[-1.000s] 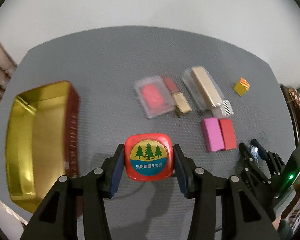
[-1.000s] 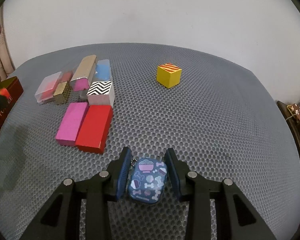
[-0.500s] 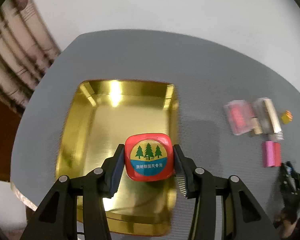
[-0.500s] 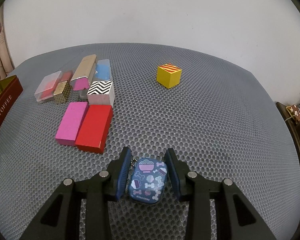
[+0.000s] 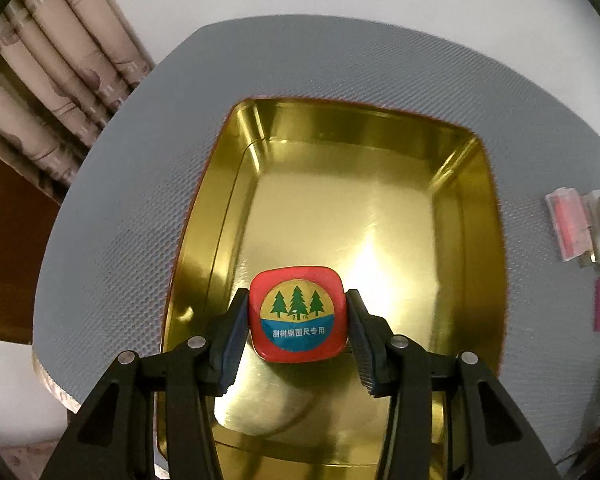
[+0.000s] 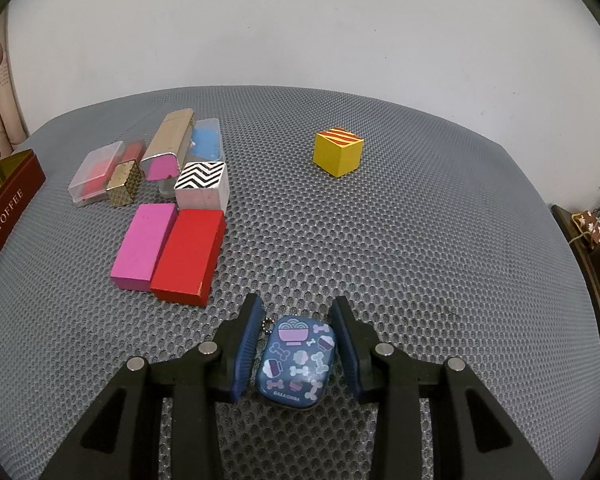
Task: Organize rigid objects
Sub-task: 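Carry the red tape measure into the gold tin and open the left gripper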
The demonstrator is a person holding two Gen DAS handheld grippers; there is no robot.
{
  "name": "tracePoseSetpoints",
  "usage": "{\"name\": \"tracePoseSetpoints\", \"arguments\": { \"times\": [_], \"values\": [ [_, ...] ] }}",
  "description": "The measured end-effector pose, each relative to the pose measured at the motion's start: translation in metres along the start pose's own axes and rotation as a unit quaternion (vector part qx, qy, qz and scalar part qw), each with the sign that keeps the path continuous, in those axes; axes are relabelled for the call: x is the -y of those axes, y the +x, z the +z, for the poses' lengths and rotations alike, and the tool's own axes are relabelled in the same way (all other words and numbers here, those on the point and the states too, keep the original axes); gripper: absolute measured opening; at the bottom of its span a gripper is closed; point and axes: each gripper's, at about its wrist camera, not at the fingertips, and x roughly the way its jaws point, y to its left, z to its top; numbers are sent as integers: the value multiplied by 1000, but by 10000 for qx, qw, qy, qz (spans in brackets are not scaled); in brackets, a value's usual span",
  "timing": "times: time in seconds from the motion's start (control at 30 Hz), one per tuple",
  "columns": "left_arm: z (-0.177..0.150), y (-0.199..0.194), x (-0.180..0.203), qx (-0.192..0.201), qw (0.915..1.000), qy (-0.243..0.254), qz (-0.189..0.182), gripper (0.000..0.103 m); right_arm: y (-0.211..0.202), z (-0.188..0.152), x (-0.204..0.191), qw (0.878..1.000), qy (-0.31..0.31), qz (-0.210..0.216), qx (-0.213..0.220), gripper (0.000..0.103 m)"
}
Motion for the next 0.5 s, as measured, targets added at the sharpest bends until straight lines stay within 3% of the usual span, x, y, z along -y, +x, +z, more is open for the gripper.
{"name": "tracePoseSetpoints", "arguments": {
  "times": [0.5],
  "values": [
    [-3, 21, -8, -143, 9998, 13, 103, 43, 6, 3, 0, 10000, -30, -30, 2, 37]
  ]
}}
